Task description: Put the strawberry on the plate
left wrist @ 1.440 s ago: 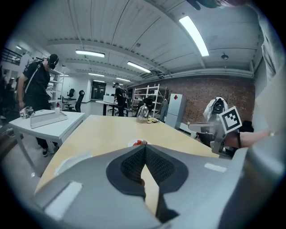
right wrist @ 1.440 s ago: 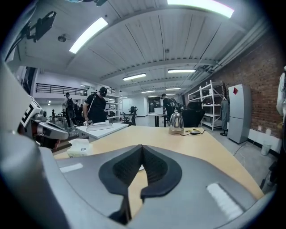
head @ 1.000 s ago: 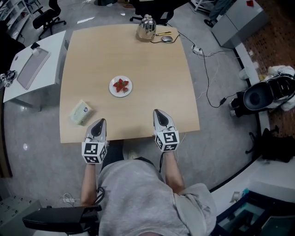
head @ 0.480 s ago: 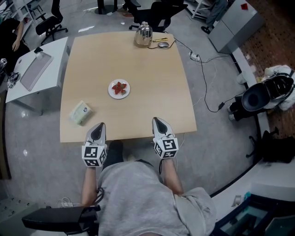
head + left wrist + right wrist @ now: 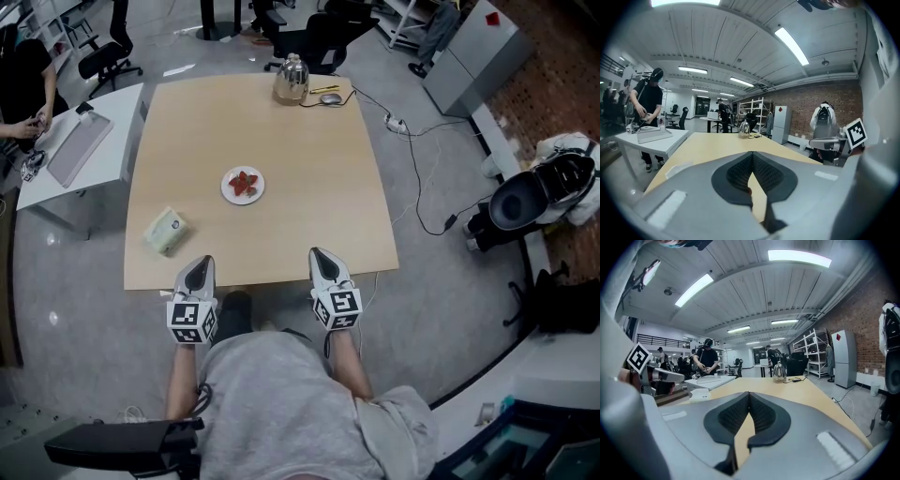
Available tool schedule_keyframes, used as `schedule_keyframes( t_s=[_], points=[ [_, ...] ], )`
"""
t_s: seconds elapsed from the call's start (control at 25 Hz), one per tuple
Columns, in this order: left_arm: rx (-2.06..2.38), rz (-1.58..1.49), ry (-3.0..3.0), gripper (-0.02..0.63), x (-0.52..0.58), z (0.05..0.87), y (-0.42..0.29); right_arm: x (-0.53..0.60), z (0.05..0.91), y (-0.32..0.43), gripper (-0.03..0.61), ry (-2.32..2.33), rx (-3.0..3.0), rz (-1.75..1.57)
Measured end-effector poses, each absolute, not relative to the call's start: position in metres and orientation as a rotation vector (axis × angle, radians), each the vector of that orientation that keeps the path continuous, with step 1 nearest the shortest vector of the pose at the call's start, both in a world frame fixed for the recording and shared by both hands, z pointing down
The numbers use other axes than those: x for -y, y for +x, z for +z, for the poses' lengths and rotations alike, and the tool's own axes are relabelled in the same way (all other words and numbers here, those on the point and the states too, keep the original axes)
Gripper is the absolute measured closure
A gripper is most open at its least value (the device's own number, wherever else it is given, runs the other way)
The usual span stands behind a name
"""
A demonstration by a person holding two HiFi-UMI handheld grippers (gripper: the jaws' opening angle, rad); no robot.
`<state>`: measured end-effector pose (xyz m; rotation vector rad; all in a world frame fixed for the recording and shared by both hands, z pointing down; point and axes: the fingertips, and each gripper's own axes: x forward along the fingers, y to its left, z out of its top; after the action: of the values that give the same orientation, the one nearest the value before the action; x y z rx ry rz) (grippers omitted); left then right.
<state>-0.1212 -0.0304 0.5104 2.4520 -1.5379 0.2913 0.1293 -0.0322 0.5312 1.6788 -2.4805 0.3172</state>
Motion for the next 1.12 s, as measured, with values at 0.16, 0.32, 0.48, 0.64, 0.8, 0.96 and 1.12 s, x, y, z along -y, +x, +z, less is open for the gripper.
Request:
schedule_keyframes(
  t_s=[0.16, 0.32, 0.48, 0.64, 0.8, 0.96, 1.12],
  points=[
    [1.544, 0.294, 2.458, 0.594, 0.027, 0.5093, -0.1217, 0.0298, 0.5304, 0.1283, 0.571, 1.675, 2.486, 0.303],
    [1.548, 0.295, 2.46, 0.594, 0.0237, 0.509, -0.1244, 0.0288, 0.5301, 0.1257, 0.571, 1.669, 2.487, 0.296],
    [1.55, 0.292, 2.461, 0.594, 0.0231, 0.5083, -0.1258, 0.0278, 0.5317, 0.123, 0.571, 1.662, 2.479, 0.292],
    [1.545, 0.293, 2.465, 0.594, 0.023, 0.5071, -0.1255, 0.0269, 0.5317, 0.1211, 0.572, 1.656, 2.475, 0.29],
    [1.54, 0.3, 2.466, 0.594, 0.0231, 0.5071, -0.124, 0.0285, 0.529, 0.1222, 0.571, 1.661, 2.478, 0.291],
    [1.537, 0.302, 2.466, 0.594, 0.0243, 0.5082, -0.124, 0.0303, 0.5296, 0.1228, 0.571, 1.664, 2.478, 0.295],
    [1.539, 0.301, 2.465, 0.594, 0.0244, 0.5093, -0.1246, 0.0306, 0.5312, 0.1215, 0.572, 1.661, 2.48, 0.3]
  ],
)
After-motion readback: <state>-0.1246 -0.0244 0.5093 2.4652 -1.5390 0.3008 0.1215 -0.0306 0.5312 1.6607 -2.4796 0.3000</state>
